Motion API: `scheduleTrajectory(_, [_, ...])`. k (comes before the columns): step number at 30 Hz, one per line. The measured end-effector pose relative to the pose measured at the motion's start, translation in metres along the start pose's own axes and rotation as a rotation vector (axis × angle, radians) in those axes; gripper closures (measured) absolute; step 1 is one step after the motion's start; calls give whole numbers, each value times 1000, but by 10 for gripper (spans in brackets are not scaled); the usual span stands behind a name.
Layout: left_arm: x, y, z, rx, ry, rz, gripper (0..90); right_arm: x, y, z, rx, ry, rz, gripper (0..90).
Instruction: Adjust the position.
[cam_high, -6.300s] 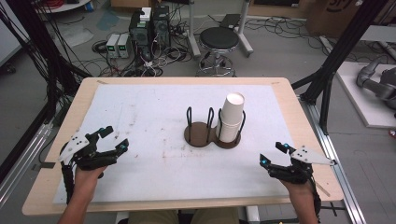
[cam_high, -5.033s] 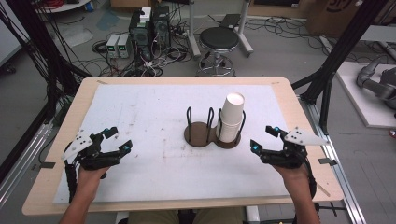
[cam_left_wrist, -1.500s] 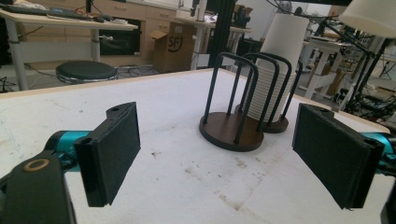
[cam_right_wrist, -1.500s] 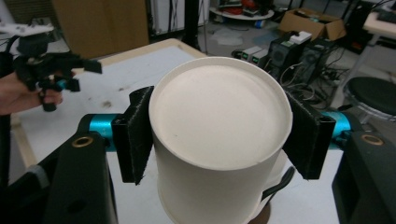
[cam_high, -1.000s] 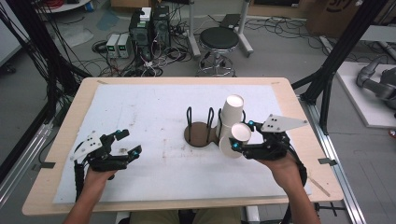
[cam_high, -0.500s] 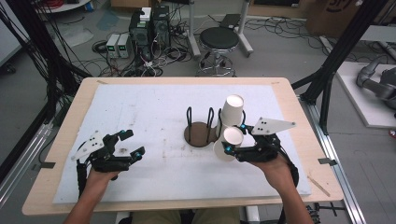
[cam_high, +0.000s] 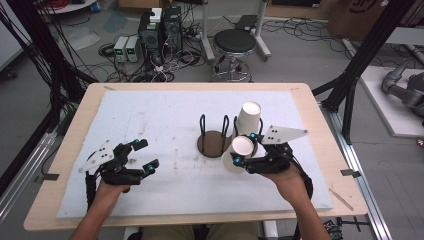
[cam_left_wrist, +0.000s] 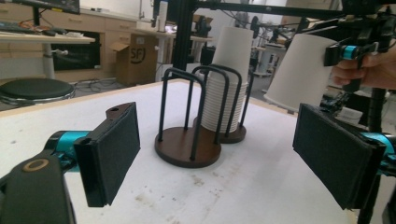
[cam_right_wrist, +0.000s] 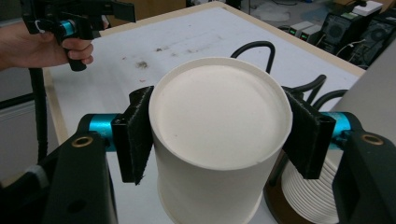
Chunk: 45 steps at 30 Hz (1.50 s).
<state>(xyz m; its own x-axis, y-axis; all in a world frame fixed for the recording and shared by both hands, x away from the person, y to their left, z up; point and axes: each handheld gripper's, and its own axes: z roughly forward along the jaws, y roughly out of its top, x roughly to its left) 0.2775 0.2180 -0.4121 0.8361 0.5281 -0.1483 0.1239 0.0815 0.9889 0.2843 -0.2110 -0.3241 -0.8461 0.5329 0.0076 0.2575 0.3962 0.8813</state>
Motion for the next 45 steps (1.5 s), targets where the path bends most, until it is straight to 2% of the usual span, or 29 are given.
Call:
scheduleTrajectory(5, [-7,-1,9,21,-59,21,148,3,3,6,2,35,-2,337])
scheduleTrajectory(11, [-22,-1,23,32,-130,81,148,9,10,17,11,79,-22,337])
scheduleTrajectory(12, [-22,-1,23,32,-130,81,148,9,10,17,11,79,-22,337])
scheduleTrajectory(14, [-30,-1,32,40,-170,92,148,13,13,23,11,98,-34,337])
scheduleTrajectory(17, [-36,-2,43,61,-206,93,148,16,15,28,23,115,-35,337])
scheduleTrajectory(18, [-36,-2,43,61,-206,93,148,16,15,29,25,122,-38,337])
scheduleTrajectory(19, [-39,-2,50,82,-224,97,148,17,16,30,25,124,-42,337])
scheduleTrajectory(21, [-40,-2,54,89,-234,98,148,18,17,31,27,131,-42,338])
scheduleTrajectory(22, [-41,-2,61,101,-253,98,147,20,18,33,27,140,-50,337])
scheduleTrajectory(26, [-43,-4,72,118,-266,107,147,22,20,35,33,153,-53,337])
scheduleTrajectory(30, [-48,-1,85,113,-286,120,147,24,22,37,35,168,-54,338])
scheduleTrajectory(34, [-51,-3,95,120,-309,116,148,26,23,38,36,172,-57,337])
scheduleTrajectory(45, [-57,-8,113,131,-327,112,147,29,24,39,31,195,-59,337])
